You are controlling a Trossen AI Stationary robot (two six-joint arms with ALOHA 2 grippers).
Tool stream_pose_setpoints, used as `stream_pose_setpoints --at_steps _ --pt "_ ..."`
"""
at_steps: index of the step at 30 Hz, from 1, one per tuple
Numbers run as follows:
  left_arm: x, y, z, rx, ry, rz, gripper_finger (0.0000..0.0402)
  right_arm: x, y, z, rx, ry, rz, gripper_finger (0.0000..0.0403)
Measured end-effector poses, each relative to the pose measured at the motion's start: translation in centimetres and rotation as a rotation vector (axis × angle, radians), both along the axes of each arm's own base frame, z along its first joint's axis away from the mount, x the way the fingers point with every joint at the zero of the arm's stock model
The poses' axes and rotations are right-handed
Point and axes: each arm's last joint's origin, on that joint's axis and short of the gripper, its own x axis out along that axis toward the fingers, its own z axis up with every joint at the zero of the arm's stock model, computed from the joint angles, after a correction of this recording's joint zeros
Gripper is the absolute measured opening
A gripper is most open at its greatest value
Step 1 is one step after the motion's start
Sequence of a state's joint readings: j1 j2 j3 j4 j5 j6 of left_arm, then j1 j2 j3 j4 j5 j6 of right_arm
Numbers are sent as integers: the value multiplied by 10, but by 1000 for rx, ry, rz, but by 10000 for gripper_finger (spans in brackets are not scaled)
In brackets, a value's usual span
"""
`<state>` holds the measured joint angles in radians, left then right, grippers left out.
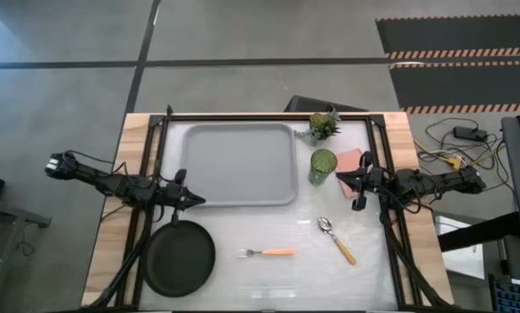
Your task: Pick and place plate/cup/fork/spoon on tray
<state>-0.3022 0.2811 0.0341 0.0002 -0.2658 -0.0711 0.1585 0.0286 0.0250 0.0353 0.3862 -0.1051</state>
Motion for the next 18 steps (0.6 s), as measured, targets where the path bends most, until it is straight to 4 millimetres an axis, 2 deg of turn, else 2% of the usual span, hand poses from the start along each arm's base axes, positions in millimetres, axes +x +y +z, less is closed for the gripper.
stream_pose_setpoints --at_steps 6,8,12,14,18 --pt "0 0 0 8 0 -2 0 0 0 0 5 -1 0 9" --pt "0 0 0 64 -2 -15 0 0 0 0 91 -21 5 9" --pt "0 0 0 153 -7 -37 0 0 0 0 414 -96 19 9" --pt "0 0 2 180 -21 -43 0 0 0 0 475 -116 5 9" --pt "2 -1 8 156 -88 -36 0 0 0 1 492 -129 9 9"
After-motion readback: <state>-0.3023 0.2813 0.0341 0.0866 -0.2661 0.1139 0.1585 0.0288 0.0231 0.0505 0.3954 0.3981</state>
